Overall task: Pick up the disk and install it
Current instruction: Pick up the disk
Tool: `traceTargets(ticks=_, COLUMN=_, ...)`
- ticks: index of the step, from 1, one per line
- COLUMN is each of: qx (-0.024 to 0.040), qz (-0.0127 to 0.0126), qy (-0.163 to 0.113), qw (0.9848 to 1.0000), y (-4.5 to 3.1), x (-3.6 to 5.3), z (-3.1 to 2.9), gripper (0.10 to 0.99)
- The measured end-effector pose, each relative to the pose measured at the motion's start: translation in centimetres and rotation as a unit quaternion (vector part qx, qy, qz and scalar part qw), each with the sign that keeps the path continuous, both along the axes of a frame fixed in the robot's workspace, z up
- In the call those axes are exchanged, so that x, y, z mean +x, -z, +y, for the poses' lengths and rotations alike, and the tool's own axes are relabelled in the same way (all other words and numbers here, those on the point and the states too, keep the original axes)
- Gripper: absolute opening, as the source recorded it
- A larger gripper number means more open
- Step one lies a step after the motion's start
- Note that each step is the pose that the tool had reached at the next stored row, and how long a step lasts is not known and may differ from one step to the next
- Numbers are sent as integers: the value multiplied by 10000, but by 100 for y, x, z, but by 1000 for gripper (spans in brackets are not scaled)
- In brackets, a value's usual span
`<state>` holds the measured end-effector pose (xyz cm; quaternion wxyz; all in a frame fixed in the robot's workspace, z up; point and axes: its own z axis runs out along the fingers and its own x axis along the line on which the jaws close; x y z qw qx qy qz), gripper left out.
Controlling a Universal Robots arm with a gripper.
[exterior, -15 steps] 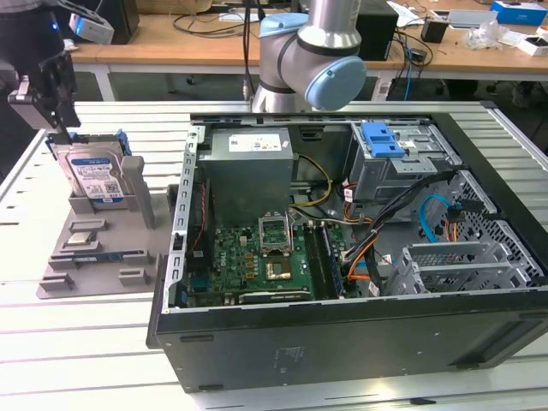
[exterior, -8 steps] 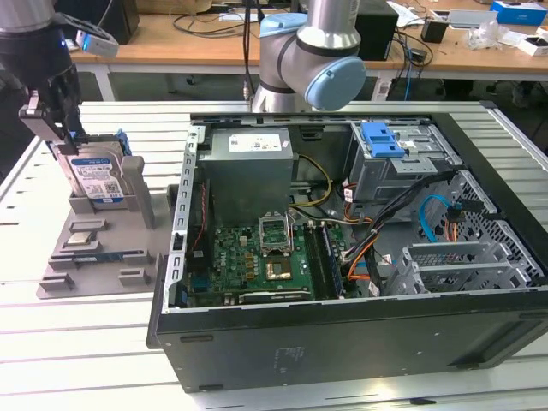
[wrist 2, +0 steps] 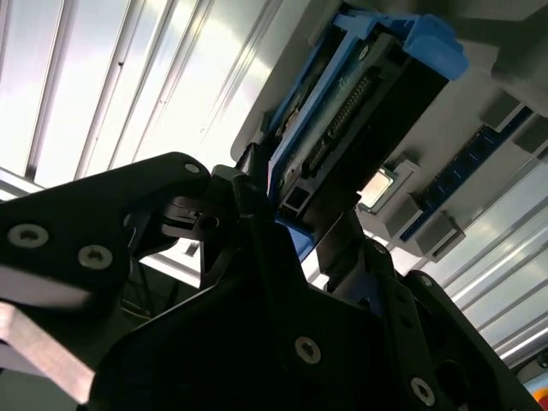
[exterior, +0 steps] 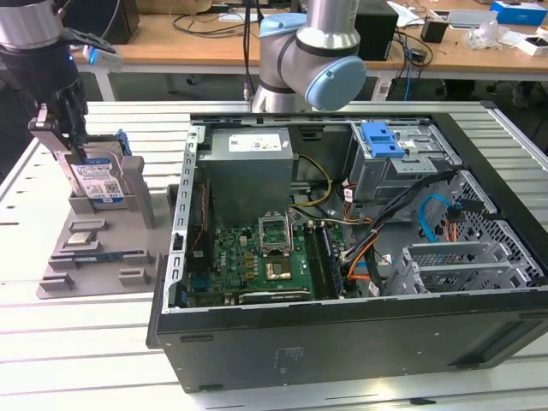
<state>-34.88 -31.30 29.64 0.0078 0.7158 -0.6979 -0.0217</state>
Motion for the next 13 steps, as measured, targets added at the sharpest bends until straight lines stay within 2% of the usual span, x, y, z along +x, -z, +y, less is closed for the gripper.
traceTargets(ticks=2, qx=0, qz=0, qy=-3, qw=10000, y=30, x=2, z=0, gripper=482)
traceTargets(ticks=11, qx=0, qz=0, qy=-3, qw=10000, y=58, x=7, z=0, gripper=482)
traceTargets(ticks=12, qx=0, qz=0, qy=-3, qw=10000, y=59, x=7, z=0, gripper=467)
traceTargets(ticks=13, qx=-1, qz=0, qy=-3, qw=10000, y=59, x=7, z=-1, gripper=400)
